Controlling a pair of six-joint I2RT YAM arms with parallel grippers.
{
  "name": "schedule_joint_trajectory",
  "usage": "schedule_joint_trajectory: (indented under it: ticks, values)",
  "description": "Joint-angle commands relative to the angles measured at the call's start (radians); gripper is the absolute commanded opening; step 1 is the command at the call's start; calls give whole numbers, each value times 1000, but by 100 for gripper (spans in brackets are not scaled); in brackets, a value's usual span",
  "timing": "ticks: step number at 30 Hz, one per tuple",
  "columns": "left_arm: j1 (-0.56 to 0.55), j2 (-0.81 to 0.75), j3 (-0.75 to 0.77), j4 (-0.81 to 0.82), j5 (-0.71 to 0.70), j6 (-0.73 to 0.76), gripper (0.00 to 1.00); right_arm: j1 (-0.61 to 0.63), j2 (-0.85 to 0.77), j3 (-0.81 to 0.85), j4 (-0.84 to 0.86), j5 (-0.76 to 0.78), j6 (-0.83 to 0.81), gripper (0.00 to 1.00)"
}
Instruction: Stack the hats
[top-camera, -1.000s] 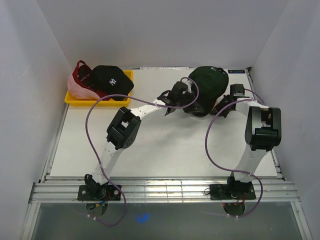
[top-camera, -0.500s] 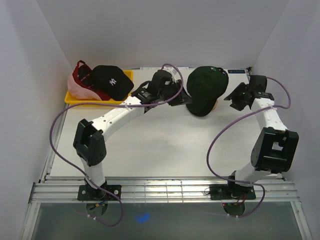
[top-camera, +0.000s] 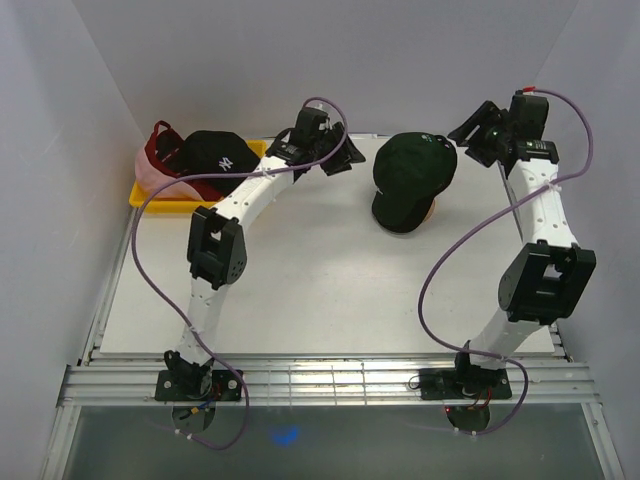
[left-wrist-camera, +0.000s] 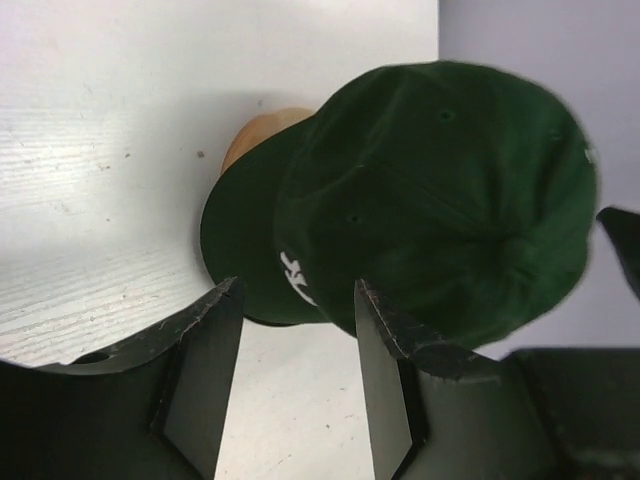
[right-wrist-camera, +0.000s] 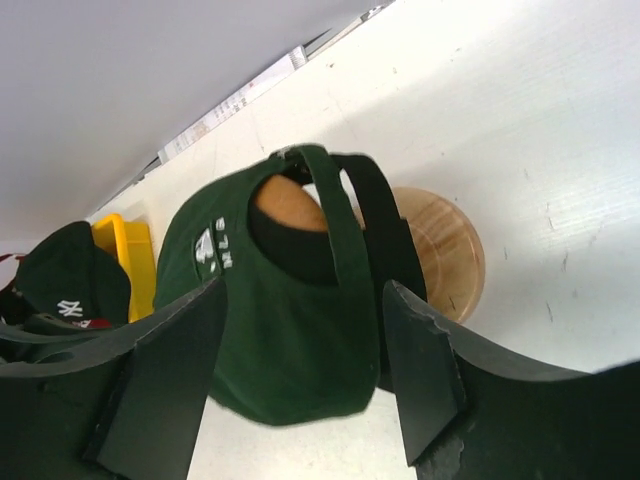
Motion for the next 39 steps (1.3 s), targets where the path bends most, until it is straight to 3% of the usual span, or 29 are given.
schedule_joint_trajectory:
  ticks: [1,5,8,12,15,32,37,39]
  values:
    - [-16,15,87,-29,69,5,59,13,106,106,-25,23,-38,70]
    - [-22,25,64,-3,73,9,59,23,221,215,-49,23,-37,69]
    - [-30,34,46,29,89,9,59,28,296,290,-95,40,-38,61]
    - [-57,52,58,40,86,16,59,28,321,305,-123,86,-43,33]
    - [-76,48,48,41,71,22,57,28,318,285,-121,122,-45,26]
    - [-192,3,-118,95,1,23,40,31,298,155,-74,112,-48,27]
    - [-194,-73,-199,98,-20,32,39,31,286,193,-92,116,-58,39]
    - [-194,-112,-224,100,-40,46,40,31,281,213,-101,115,-63,52]
